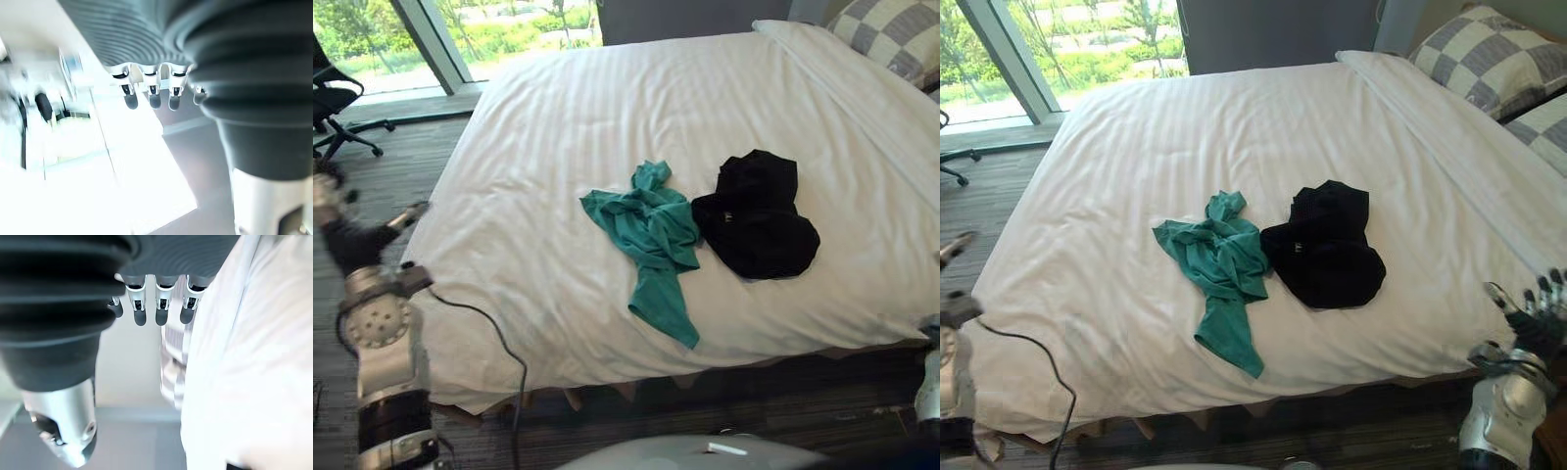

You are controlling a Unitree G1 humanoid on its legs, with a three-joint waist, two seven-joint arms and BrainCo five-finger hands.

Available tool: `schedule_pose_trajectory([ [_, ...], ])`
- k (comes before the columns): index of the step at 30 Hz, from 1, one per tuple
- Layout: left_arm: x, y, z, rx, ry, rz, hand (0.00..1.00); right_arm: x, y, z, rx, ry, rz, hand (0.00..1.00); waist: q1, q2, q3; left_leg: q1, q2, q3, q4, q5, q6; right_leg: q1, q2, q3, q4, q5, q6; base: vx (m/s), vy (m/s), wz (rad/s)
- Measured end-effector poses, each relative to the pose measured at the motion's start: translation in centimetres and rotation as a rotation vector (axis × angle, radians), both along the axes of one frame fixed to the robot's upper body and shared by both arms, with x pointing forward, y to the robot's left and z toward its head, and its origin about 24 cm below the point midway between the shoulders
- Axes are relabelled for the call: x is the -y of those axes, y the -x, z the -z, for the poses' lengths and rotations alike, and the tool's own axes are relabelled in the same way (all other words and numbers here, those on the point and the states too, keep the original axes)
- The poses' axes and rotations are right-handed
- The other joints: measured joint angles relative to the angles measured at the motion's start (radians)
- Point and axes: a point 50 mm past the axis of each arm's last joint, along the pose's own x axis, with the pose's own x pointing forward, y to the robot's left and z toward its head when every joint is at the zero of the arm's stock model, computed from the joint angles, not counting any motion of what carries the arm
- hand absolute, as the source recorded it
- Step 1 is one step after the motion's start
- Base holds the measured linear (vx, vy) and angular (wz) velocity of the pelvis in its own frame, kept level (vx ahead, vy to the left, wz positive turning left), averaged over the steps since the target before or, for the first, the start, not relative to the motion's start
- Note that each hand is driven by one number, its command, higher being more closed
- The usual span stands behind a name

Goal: Tidy the bed and pick cloth on bed and put in laundry

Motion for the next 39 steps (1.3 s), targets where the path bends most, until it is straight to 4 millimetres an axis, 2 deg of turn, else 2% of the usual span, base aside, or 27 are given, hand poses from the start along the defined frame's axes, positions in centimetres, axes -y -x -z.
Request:
schedule_pose_trajectory([
  [4, 4.6, -3.4, -0.2, -0.117, -0.192, 0.235, 0.0, -2.5, -3.0, -0.5, -0.005, 0.023, -0.131, 0.0, -0.01, 0.002, 0.014, -0.002, 0.006, 0.008, 0.003, 0.0, 0.0, -0.02, 0.005, 0.015, 0.024, -0.002, -0.003, -0.06, -0.023, -0.09],
  [6, 6.0, -4.7, 0.2, -0.177, -0.226, 0.305, 0.0, -3.2, -3.9, -1.0, 0.007, 0.027, -0.17, 0.0, -0.018, 0.004, 0.024, -0.003, 0.006, 0.012, 0.004, 0.0, 0.0, -0.025, 0.005, 0.016, 0.03, -0.002, -0.003, -0.06, -0.013, -0.05],
  [12, 7.6, -7.4, 2.3, -0.395, -0.34, 0.319, 0.0, -3.9, -5.0, -2.1, 0.014, 0.07, -0.242, 0.0, -0.036, 0.007, 0.044, -0.019, 0.003, 0.039, 0.004, 0.005, 0.008, -0.069, 0.006, 0.056, 0.053, 0.002, -0.003, -0.04, 0.0, -0.14],
  [17, 7.3, -8.2, 4.3, -0.549, -0.399, 0.249, 0.0, -4.4, -5.1, -2.3, 0.013, 0.085, -0.302, 0.0, -0.073, 0.013, 0.055, -0.014, 0.001, 0.078, 0.006, 0.006, 0.008, -0.084, 0.006, 0.093, 0.057, 0.008, -0.007, 0.0, 0.005, -0.2],
  [22, 6.6, -9.3, 4.5, -0.614, -0.392, 0.17, 0.0, -5.4, -4.9, -4.0, 0.074, 0.13, -0.387, 0.0, -0.102, 0.019, 0.099, -0.018, -0.001, 0.11, 0.011, 0.012, 0.017, -0.093, 0.007, 0.124, 0.036, 0.035, -0.009, -0.04, -0.006, -0.21],
  [26, 6.2, -9.5, 5.1, -0.64, -0.395, 0.11, 0.0, -5.8, -4.5, -4.2, 0.081, 0.147, -0.43, 0.0, -0.118, 0.027, 0.116, -0.036, -0.001, 0.141, 0.011, 0.013, 0.017, -0.121, 0.013, 0.158, 0.023, 0.06, -0.008, -0.05, -0.008, -0.22],
  [29, 6.4, -9.9, 5.1, -0.638, -0.378, 0.09, 0.0, -6.0, -4.4, -4.7, 0.116, 0.135, -0.453, 0.0, -0.124, 0.028, 0.152, -0.037, -0.001, 0.164, 0.011, 0.013, 0.018, -0.131, 0.014, 0.179, 0.016, 0.077, -0.006, -0.07, -0.003, -0.22],
  [31, 6.7, -10.2, 4.9, -0.625, -0.364, 0.081, 0.0, -6.2, -4.3, -5.2, 0.138, 0.14, -0.476, 0.0, -0.137, 0.034, 0.168, -0.059, -0.002, 0.169, 0.011, 0.016, 0.022, -0.16, 0.014, 0.188, 0.018, 0.088, -0.002, -0.11, -0.01, -0.12],
  [32, 6.8, -10.3, 4.6, -0.618, -0.364, 0.082, 0.0, -6.3, -4.3, -5.5, 0.154, 0.137, -0.481, 0.0, -0.137, 0.036, 0.174, -0.07, -0.003, 0.176, 0.012, 0.018, 0.025, -0.176, 0.014, 0.196, 0.019, 0.093, -0.002, -0.13, -0.009, -0.26],
  [36, 7.1, -12.0, 2.2, -0.575, -0.355, 0.066, 0.0, -6.9, -5.2, -7.8, 0.247, 0.15, -0.509, 0.0, -0.144, 0.039, 0.269, -0.121, -0.009, 0.222, 0.015, 0.027, 0.035, -0.263, 0.011, 0.237, 0.047, 0.118, 0.005, -0.13, -0.01, -0.27],
  [39, 8.0, -12.6, 2.0, -0.559, -0.322, 0.075, 0.0, -7.5, -5.6, -9.0, 0.288, 0.165, -0.539, 0.0, -0.155, 0.039, 0.301, -0.169, -0.011, 0.258, 0.024, 0.027, 0.036, -0.339, 0.011, 0.264, 0.082, 0.12, 0.008, -0.08, -0.015, -0.26],
])
